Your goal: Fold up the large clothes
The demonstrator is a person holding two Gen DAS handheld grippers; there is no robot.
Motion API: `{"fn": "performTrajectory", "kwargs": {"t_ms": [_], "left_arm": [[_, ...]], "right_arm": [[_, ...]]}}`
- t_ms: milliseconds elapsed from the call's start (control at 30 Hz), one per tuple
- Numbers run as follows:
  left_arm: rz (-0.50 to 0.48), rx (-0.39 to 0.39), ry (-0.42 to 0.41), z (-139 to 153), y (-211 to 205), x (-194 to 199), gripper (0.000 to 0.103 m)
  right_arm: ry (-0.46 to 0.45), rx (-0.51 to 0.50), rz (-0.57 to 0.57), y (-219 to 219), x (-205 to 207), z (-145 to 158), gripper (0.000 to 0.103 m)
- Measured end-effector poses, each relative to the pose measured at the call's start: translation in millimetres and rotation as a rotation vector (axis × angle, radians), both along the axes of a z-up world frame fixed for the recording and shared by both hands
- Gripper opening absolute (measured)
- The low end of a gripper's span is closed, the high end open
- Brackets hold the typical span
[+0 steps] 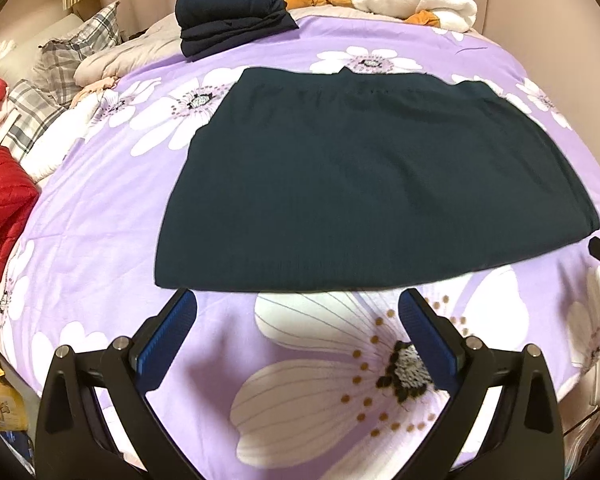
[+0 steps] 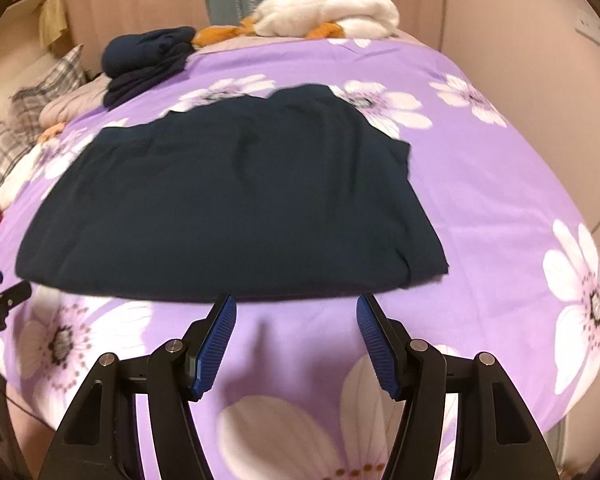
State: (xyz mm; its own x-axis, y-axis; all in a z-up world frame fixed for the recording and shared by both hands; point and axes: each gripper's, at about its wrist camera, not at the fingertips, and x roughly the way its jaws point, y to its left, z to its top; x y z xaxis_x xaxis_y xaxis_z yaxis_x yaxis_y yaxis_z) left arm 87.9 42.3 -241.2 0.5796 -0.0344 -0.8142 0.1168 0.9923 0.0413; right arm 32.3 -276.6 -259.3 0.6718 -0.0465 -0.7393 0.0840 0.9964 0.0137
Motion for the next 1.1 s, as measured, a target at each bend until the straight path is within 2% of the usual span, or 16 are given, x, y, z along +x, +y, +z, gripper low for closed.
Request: {"fn": "performTrajectory", "kwargs": {"t_ms": [167,267,433,600,633,733,867,1000,1100], "left_arm": [[0.029,0.017,0.0,17.7,0.1,-4.1,0.102],[0.048,0.005,0.008,24.0,2.5,-6.2,0.102],[0.07,0.075,-0.024,39.6,0.3,-12.4,0.102],[0.06,-0.007,-0.027,59.5,4.9,-17.1,0.102],[0.066,-0.007,-0.032,65.4,5.0,-18.4,0.103],[0.07,0.028,-0.065,79.7,-1.3,-20.8,0.103],[0.035,-0.027,-0.068,97.6,-4.6,-24.0,0.103],[0.034,-0.004,-0.102,116.7,-8.9,-30.6,0.103],[0.037,-0.017,-0.147,137.0,-6.9,-37.5,0.103]], "right_arm": [[-0.028,0.018,0.063,21.3,-3.8,19.9,0.077],[-0.037,0.036,0.085,29.9,-4.2,29.0,0.081],[-0.043,0.038,0.123,41.6,-6.1,40.1,0.091],[-0.061,0.054,0.136,46.3,-10.0,52.8,0.096],[-0.066,0.058,0.137,47.3,-10.7,55.8,0.102],[-0.078,0.065,0.139,50.3,-11.7,64.7,0.102],[-0.066,0.042,0.136,56.2,-9.6,76.4,0.102],[-0.063,0.052,0.173,63.0,-10.6,91.5,0.102],[-0.085,0.041,0.209,67.8,-13.0,107.2,0.102]]}}
